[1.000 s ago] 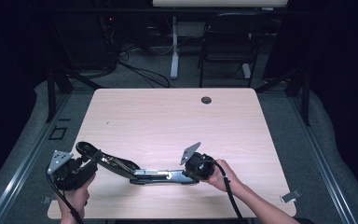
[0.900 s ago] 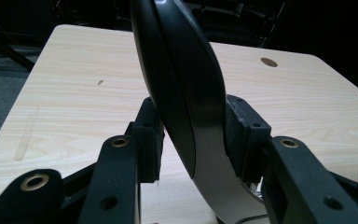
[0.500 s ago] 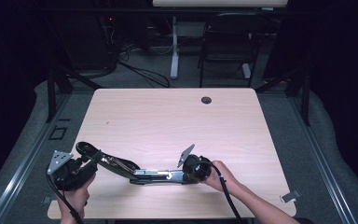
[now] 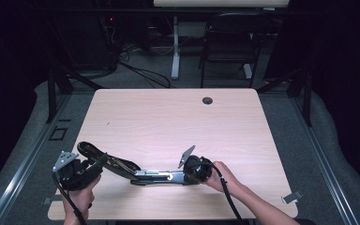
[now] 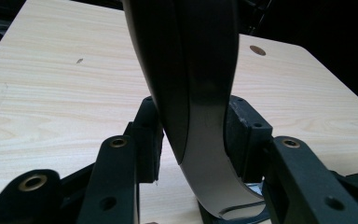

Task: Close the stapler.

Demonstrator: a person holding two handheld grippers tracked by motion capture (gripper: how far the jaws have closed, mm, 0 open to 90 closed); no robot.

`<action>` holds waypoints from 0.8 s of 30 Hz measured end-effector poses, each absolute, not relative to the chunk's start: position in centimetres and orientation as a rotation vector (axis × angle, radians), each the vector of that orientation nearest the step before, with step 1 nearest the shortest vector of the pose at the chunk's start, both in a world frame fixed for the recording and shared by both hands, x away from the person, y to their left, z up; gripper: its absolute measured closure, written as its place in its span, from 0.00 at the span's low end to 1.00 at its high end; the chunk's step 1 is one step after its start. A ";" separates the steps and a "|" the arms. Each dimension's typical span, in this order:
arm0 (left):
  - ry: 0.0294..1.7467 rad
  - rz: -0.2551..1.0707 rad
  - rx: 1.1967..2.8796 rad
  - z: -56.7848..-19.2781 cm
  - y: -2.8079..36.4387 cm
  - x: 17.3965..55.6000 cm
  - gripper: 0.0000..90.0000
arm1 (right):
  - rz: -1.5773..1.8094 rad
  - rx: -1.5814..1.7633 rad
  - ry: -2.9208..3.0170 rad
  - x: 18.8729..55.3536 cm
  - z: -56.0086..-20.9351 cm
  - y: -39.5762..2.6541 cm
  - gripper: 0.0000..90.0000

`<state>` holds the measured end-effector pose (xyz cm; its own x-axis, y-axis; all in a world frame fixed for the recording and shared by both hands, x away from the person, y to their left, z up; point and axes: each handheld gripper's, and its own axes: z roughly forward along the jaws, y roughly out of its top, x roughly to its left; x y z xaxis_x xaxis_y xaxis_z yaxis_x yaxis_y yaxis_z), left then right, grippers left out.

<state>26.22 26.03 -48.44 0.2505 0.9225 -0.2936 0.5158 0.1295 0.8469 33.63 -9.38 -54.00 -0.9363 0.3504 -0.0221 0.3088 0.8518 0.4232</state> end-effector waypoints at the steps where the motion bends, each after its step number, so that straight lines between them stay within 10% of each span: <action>1: 1.392 0.516 1.524 -48.4 25.9 26.2 0.67 | 0.646 0.523 2.929 33.7 -54.0 -9.4 1.00; 24: 1.190 0.671 1.613 -47.6 22.1 25.6 0.67 | 0.686 0.571 2.960 34.2 -54.1 -9.8 1.00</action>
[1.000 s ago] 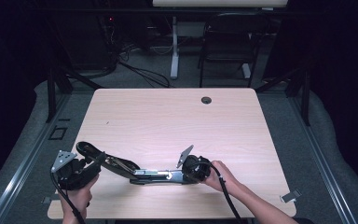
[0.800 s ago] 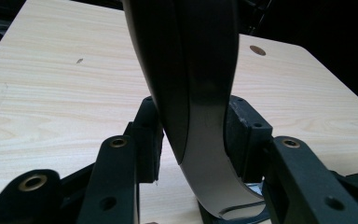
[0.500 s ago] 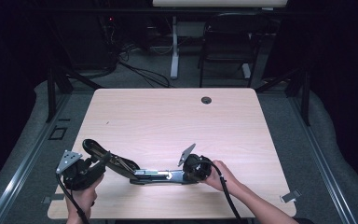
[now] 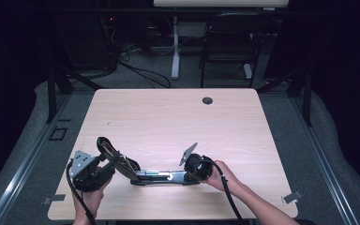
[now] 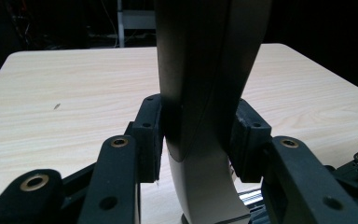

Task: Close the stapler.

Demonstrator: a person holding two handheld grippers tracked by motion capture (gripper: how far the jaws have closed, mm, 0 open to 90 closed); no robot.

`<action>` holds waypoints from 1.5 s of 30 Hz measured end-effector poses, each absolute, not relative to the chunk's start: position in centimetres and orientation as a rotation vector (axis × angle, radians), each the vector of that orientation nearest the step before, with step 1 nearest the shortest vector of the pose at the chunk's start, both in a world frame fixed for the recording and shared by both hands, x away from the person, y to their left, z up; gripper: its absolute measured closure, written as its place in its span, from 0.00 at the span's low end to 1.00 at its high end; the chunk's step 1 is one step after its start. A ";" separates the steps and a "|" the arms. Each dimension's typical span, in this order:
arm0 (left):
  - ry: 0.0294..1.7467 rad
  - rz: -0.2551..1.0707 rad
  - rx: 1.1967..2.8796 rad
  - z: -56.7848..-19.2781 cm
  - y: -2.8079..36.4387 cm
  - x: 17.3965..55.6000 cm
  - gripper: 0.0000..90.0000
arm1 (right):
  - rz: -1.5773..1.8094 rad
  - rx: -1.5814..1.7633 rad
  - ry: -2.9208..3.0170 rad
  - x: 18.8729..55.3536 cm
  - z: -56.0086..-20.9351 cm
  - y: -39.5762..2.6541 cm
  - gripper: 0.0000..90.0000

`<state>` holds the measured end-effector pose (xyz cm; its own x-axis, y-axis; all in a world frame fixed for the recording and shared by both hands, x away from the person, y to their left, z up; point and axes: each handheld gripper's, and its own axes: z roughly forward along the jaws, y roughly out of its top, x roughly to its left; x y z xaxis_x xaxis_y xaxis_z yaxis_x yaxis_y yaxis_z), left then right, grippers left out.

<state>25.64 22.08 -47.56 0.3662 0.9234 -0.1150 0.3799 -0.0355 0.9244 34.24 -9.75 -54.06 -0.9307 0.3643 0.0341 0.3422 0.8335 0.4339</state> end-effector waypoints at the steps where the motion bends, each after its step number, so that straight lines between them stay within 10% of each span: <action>1: 1.191 0.676 1.615 -47.5 22.0 25.6 0.67 | 0.688 0.572 2.960 34.2 -54.1 -9.7 1.00; 28: 1.207 0.728 1.609 -47.4 20.7 25.5 0.69 | 0.608 0.532 2.995 34.6 -53.7 -9.2 1.00; 45: 1.228 0.752 1.596 -47.3 19.4 25.5 0.69 | 0.886 0.485 2.812 34.4 -45.5 -8.0 1.00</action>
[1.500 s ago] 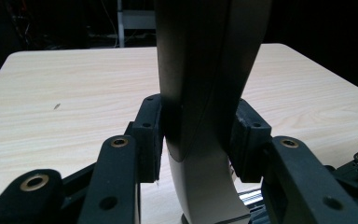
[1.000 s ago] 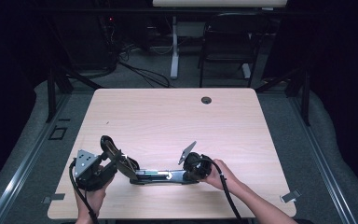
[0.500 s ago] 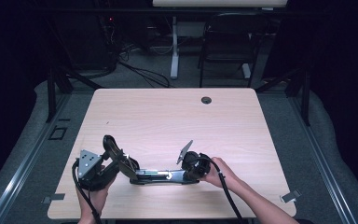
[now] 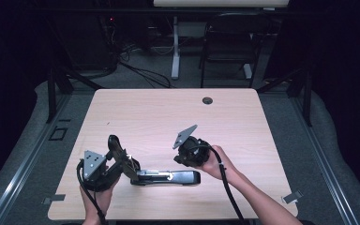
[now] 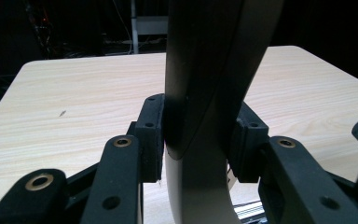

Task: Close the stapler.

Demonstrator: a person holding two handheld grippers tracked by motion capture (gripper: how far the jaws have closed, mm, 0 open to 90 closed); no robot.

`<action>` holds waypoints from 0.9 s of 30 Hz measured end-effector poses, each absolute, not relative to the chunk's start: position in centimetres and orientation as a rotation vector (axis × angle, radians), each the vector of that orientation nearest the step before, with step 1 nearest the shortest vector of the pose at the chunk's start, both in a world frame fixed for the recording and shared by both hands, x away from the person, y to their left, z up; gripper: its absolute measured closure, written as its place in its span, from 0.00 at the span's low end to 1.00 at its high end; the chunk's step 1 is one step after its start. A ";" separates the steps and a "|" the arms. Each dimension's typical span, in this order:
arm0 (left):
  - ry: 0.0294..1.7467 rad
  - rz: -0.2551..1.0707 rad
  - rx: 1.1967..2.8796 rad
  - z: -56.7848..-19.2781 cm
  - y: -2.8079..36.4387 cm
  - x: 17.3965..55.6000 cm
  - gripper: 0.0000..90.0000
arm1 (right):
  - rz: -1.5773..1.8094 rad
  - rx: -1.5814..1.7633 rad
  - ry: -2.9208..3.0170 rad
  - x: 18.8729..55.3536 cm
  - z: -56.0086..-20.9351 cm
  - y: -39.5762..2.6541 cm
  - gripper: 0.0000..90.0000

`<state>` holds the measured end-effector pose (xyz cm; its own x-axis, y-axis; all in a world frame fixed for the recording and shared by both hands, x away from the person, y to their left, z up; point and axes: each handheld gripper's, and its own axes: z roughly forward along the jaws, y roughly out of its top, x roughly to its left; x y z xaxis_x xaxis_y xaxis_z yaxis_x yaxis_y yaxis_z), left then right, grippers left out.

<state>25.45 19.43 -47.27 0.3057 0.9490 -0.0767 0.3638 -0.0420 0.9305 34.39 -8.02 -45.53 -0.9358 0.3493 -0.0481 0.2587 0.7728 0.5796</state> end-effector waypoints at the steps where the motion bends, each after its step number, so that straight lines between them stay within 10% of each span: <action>1: 1.229 0.755 1.594 -47.3 19.3 25.4 0.69 | 0.898 0.483 2.804 34.3 -45.3 -7.8 1.00; 27: 1.207 0.722 1.616 -47.4 18.3 25.7 0.66 | 1.217 0.365 2.718 35.3 -40.0 -1.8 1.00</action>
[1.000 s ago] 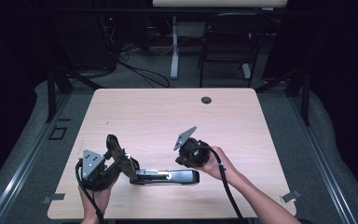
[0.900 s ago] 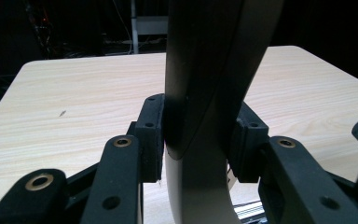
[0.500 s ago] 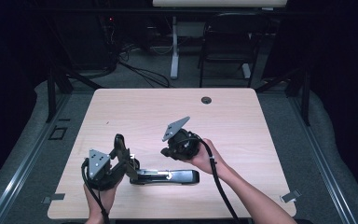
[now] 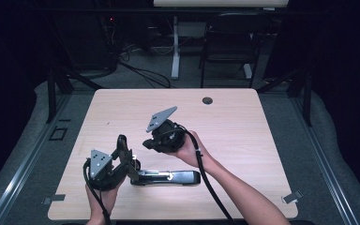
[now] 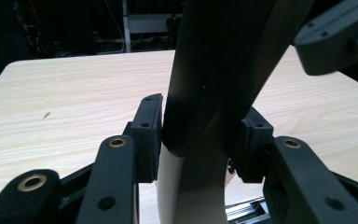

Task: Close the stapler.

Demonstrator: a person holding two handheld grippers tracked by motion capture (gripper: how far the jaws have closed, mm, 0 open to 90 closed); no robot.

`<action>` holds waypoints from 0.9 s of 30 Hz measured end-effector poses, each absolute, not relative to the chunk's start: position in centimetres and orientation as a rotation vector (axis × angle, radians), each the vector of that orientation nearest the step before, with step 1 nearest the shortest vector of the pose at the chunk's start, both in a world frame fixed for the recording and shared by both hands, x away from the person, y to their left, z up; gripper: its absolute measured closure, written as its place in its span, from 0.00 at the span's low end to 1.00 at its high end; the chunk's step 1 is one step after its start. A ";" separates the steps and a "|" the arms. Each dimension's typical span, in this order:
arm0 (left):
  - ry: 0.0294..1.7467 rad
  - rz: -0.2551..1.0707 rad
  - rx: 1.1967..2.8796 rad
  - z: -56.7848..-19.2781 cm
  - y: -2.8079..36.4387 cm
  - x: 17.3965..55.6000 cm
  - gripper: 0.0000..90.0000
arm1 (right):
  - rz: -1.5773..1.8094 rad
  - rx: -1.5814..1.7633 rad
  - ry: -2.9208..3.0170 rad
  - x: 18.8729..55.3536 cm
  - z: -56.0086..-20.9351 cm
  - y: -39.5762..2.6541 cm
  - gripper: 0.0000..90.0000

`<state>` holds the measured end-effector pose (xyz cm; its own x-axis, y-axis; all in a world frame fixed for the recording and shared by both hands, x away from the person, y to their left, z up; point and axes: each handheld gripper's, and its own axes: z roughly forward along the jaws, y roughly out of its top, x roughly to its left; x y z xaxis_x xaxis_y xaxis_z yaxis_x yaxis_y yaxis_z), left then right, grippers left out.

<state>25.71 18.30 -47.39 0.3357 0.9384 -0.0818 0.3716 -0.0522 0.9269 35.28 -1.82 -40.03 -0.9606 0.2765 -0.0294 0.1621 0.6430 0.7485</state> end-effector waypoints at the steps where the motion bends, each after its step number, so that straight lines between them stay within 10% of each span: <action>1: 1.204 0.719 1.617 -47.4 18.3 25.7 0.65 | 1.214 0.356 2.721 35.3 -39.9 -1.6 1.00; 27: 1.142 0.655 1.659 -47.6 17.4 26.1 0.59 | 1.413 0.284 2.673 34.5 -38.1 -1.4 1.00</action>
